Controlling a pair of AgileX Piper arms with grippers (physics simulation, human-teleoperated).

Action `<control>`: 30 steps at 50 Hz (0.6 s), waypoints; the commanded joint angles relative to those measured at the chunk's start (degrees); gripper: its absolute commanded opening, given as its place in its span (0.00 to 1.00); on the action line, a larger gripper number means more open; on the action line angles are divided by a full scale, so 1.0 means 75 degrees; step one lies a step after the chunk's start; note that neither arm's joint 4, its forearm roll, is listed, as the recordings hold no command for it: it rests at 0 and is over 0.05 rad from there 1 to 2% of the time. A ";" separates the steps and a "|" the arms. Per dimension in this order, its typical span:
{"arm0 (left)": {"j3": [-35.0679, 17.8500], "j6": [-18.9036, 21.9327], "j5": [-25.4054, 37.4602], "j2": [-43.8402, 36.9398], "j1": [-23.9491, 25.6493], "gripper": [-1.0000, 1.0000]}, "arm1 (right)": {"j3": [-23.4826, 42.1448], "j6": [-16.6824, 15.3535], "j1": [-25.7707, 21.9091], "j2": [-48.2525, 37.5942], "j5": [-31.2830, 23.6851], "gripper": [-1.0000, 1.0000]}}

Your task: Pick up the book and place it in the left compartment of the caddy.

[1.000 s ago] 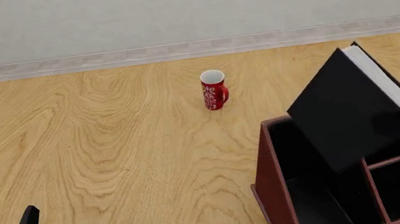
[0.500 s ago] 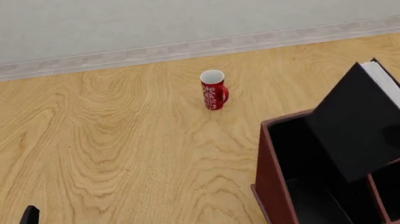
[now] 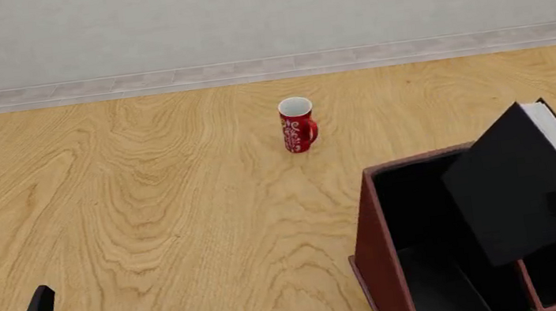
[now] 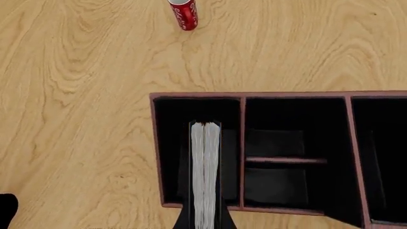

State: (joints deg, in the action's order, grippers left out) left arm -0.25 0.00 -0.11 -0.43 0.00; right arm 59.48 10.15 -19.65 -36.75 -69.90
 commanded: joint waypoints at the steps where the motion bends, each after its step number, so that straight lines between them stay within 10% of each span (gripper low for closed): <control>1: 0.0000 0.0000 0.0000 0.0000 0.0000 1.00 | -0.0172 0.0337 -0.0049 0.0179 0.0005 0.00; 30: 0.0000 0.0000 0.0000 0.0000 0.0000 1.00 | -0.0951 0.0268 -0.0334 -0.0078 0.0738 0.00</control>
State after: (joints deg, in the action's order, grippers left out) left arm -0.25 0.00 -0.11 -0.43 0.00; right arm 54.07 11.59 -21.65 -36.57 -66.96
